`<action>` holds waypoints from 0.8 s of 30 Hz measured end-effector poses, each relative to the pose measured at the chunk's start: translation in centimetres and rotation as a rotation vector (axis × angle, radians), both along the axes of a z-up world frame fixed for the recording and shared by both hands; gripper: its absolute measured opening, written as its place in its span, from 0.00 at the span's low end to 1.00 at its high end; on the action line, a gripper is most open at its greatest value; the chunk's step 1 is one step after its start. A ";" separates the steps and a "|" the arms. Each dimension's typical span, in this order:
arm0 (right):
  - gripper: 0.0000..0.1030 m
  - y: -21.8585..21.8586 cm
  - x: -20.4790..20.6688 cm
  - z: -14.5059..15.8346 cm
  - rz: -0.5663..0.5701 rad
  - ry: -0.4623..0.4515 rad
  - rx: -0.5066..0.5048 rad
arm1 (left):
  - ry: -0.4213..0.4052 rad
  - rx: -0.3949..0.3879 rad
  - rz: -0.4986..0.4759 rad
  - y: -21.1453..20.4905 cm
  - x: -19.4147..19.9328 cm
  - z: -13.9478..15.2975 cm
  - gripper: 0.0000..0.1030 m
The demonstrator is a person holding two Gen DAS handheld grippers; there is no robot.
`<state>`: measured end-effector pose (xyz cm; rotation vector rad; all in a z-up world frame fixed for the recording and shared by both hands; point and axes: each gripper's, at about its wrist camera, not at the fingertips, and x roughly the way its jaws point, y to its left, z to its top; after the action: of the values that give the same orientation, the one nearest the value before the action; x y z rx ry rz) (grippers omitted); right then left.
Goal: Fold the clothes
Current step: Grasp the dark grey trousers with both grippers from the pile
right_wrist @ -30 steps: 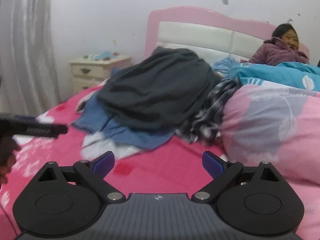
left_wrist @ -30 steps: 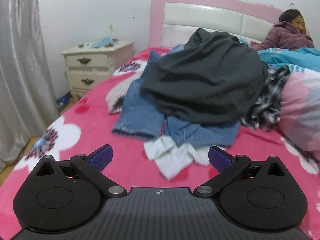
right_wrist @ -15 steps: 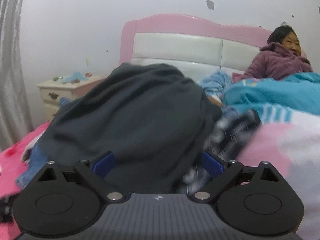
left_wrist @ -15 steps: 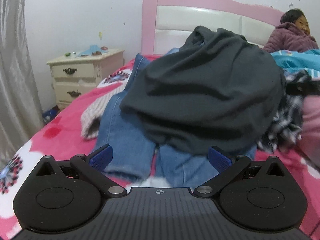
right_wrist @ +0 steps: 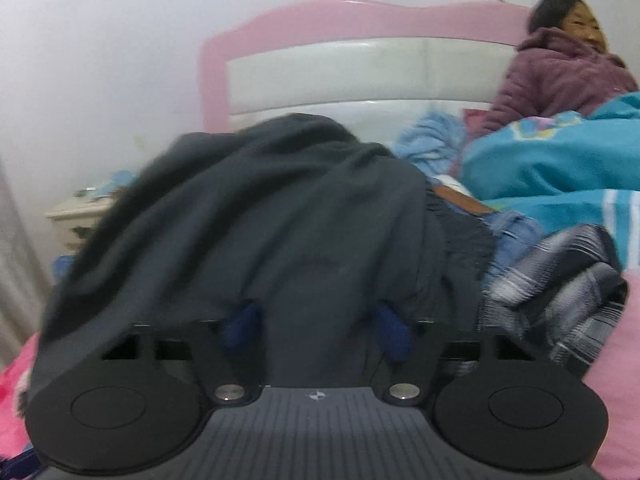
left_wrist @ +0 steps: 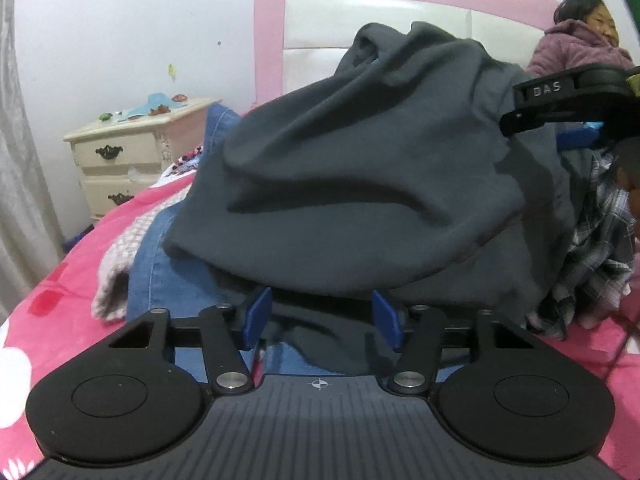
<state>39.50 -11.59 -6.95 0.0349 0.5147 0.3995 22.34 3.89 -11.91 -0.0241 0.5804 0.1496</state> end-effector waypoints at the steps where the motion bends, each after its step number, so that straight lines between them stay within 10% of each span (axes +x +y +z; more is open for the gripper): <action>1: 0.35 0.2 -0.5 0.2 0.012 -0.012 -0.011 | 0.003 -0.011 0.002 0.0 0.0 0.0 0.55; 2: 0.15 0.3 -0.9 0.5 0.024 -0.024 -0.022 | 0.004 -0.025 0.002 0.0 0.0 0.0 0.55; 4: 0.05 -0.2 -1.3 0.9 0.034 -0.021 -0.005 | 0.005 -0.042 -0.004 -0.2 -0.3 0.0 0.55; 11: 0.03 -2.6 -3.6 3.2 0.118 -0.032 0.083 | -0.028 -0.062 -0.075 -2.0 -1.8 1.2 0.56; 15: 0.03 -3.7 -6.4 4.4 0.230 -0.036 0.118 | -0.069 -0.109 -0.165 -2.8 -3.1 2.5 0.78; 19: 0.03 -4.4 -10.2 4.9 0.341 -0.014 0.136 | -0.094 -0.162 -0.268 -3.7 -4.3 3.9 0.79; 24: 0.03 -5.8 -14.4 5.5 0.427 0.032 0.214 | -0.102 -0.108 -0.374 -5.1 -6.3 5.0 0.60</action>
<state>25.15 -17.38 -1.40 0.1391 0.5082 0.8725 16.06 -1.26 -6.91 -0.0278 0.4821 -0.2451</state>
